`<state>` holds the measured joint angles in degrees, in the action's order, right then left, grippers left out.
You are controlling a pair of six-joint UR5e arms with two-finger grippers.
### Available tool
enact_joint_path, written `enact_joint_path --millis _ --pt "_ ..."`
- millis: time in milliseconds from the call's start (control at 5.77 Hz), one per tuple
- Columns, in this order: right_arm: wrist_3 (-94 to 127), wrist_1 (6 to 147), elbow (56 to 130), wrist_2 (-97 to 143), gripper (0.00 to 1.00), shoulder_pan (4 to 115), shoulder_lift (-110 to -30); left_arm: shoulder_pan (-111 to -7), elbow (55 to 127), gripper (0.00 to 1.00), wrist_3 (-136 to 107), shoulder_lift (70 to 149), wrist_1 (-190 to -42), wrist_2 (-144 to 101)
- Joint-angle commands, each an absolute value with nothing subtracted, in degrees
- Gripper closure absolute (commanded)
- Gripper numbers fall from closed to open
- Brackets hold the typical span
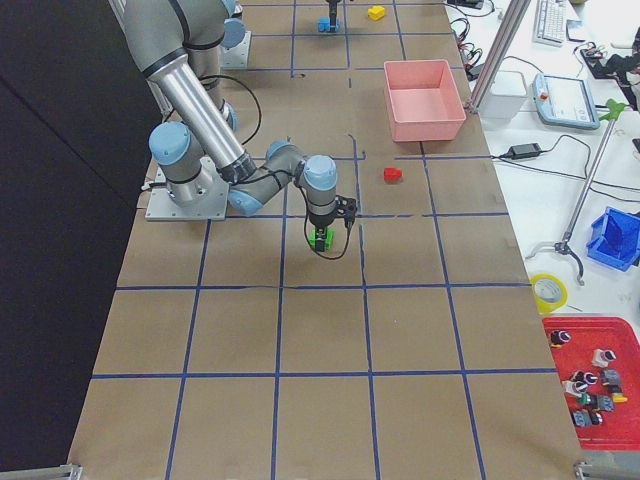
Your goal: Put all blocks into box
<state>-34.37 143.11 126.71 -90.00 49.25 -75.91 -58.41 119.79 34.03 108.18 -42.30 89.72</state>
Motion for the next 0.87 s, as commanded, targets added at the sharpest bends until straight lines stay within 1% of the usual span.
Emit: enact_joint_path --millis 0,173,346,520,693 --pt "-34.28 143.00 126.56 -89.82 0.58 49.22 -76.20 -58.36 119.71 0.36 34.71 107.41 -45.06 89.82" --pt "-34.63 142.65 126.13 -89.91 0.80 49.22 -76.46 -58.36 119.53 0.50 34.63 106.79 -47.61 90.09" --pt "-34.89 141.86 124.82 -90.09 0.94 49.22 -76.64 -58.36 119.27 0.56 34.63 106.70 -48.25 90.26" --pt "-38.46 138.72 121.59 -90.09 0.95 49.31 -79.16 -58.53 119.18 0.70 34.54 106.61 -48.95 90.44" --pt "-38.06 129.29 115.46 -89.83 0.94 50.52 -84.76 -58.62 118.22 0.84 34.54 106.09 -49.56 90.53"
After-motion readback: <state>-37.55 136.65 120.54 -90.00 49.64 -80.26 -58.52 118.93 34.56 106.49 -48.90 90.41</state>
